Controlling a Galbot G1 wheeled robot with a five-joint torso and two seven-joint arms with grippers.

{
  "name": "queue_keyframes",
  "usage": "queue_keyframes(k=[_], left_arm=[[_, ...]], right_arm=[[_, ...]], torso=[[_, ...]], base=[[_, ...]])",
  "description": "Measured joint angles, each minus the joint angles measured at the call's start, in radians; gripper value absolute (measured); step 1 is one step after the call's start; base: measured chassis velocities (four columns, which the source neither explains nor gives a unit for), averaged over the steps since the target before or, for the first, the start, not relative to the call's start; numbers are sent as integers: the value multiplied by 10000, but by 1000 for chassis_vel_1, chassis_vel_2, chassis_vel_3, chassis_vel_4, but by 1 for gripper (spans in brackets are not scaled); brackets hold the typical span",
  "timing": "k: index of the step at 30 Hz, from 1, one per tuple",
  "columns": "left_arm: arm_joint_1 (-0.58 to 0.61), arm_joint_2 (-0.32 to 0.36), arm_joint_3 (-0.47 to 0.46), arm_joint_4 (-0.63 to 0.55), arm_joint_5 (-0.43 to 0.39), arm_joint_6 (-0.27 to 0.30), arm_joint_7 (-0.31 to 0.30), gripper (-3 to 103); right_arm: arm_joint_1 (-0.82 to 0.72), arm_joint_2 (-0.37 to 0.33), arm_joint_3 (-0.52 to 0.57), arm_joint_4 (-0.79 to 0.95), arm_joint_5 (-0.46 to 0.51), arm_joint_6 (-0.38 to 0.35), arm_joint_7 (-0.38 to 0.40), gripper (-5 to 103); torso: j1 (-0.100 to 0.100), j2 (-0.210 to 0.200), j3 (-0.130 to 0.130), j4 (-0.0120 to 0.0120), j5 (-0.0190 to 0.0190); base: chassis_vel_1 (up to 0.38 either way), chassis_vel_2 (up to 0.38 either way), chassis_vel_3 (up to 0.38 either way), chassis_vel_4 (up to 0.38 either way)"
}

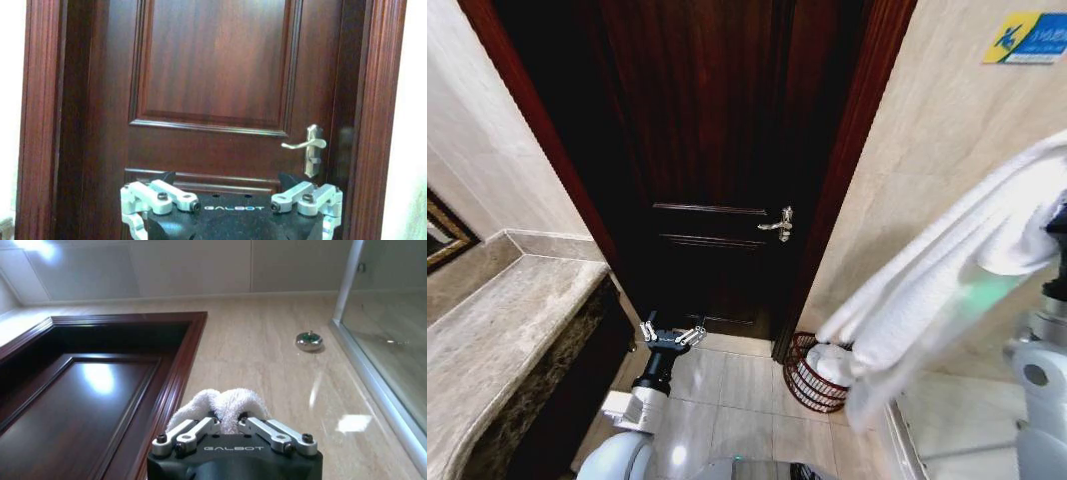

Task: Discard the used towel into the hamper.

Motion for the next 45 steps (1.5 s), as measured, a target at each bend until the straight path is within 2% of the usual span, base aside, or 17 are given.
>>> queue_keyframes(k=[6, 8, 16, 29, 32, 38, 42, 45], left_arm=[[0, 0, 0, 0, 0, 0, 0, 100], [0, 0, 0, 0, 0, 0, 0, 100], [0, -1, 0, 0, 0, 0, 0, 100], [-1, -2, 0, 0, 0, 0, 0, 100], [-1, -1, 0, 0, 0, 0, 0, 100], [1, 0, -1, 0, 0, 0, 0, 100], [1, -1, 0, 0, 0, 0, 0, 100], [1, 0, 0, 0, 0, 0, 0, 100]], right_arm=[[-53, 50, -44, -86, -21, 65, 63, 8], [-24, 60, -142, -99, -92, 104, 371, 8], [-113, 190, -123, -16, -302, -39, 652, 8], [-212, 263, -102, 44, -295, 66, 671, 8], [-46, 110, -87, -93, -251, 53, 683, 8], [740, -757, -49, -867, 171, 27, 657, 8], [945, -930, -242, -1369, 246, 85, 500, 8], [1019, -781, -530, -1858, 210, 330, 210, 8]], torso=[[116, 260, 143, 0, -1], [137, 303, 169, 1, 1], [144, 320, 178, -1, 0], [144, 287, 168, 2, 2], [143, 283, 165, 2, -1], [119, 283, 153, -1, -2], [119, 277, 153, -1, -1], [122, 273, 153, 0, 0]], base=[[0, 0, 0, 0], [0, 0, 0, 0], [0, 0, 0, 0], [-53, 59, 55, -56], [-14, 30, 17, -23], [12, -26, -18, 17], [8, -14, -7, 11], [0, 0, 0, 0]])
